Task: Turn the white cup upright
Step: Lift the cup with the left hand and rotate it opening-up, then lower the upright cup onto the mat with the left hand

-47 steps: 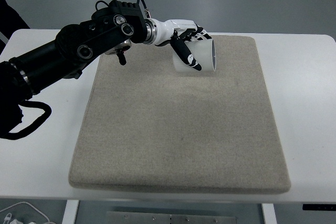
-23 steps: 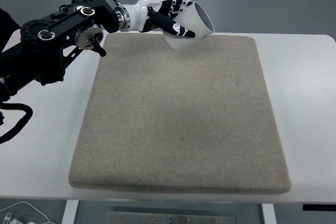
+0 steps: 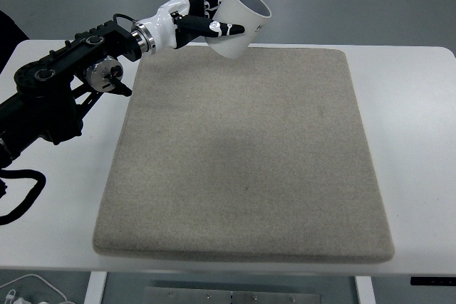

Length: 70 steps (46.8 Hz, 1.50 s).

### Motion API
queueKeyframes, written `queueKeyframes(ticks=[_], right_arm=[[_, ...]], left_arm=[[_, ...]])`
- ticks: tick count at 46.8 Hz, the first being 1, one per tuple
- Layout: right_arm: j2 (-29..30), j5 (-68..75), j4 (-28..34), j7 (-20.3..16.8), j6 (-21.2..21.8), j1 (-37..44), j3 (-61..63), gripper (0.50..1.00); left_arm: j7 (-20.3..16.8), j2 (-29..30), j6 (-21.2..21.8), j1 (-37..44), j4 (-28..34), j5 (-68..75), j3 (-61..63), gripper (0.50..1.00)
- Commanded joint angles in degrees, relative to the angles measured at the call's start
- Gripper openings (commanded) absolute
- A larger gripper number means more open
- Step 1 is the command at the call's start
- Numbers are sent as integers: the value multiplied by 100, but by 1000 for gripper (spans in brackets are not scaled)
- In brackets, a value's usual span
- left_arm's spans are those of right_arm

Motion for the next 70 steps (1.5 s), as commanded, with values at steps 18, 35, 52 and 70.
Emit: queueKeyframes(ticks=[18, 35, 52, 70], right_arm=[[0, 0, 0, -1, 0, 0, 9, 930], [0, 0, 0, -1, 0, 0, 0, 930], [0, 0, 0, -1, 0, 0, 9, 930], [0, 0, 0, -1, 0, 0, 0, 930]], left_arm=[[-1319, -343, 140, 487, 594, -324, -400, 555], [-2655, -633, 35, 803, 1105, -280, -285, 555], [-2834, -625, 26, 1260, 1087, -245, -206, 555], [-2834, -537, 88, 1471, 1096, 45, -127, 555]])
